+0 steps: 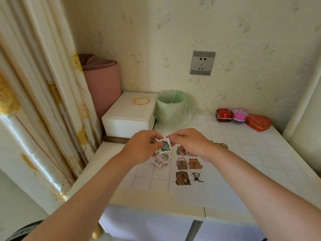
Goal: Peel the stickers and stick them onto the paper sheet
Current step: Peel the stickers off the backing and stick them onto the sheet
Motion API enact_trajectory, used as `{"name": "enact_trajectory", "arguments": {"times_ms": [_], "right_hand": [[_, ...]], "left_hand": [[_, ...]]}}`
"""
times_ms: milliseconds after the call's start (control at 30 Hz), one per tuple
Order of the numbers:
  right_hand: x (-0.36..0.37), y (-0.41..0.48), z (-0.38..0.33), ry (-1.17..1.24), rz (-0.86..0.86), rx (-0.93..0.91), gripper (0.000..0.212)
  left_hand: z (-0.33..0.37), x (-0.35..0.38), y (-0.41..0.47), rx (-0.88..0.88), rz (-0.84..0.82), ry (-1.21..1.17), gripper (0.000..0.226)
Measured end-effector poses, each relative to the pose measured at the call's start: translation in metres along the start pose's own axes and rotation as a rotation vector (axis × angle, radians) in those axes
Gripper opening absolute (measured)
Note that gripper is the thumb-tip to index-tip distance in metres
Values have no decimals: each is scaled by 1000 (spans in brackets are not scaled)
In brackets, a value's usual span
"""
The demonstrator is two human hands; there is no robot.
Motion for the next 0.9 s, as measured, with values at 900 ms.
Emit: {"name": "enact_trajectory", "arguments": {"times_ms": [900], "right_hand": [[-109,-38,29,-22,443,-186,12]], "left_hand": [[80,80,38,17,85,-353,11]]}}
Point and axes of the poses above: each hand's wrist, its own y-axis towards the middle knuckle, its own x-axis out of the palm, z = x × y, the point moved 9 cm from there along y, towards the middle knuckle, and after that the axes turned 3 degrees about z, right-handed, at the moved point
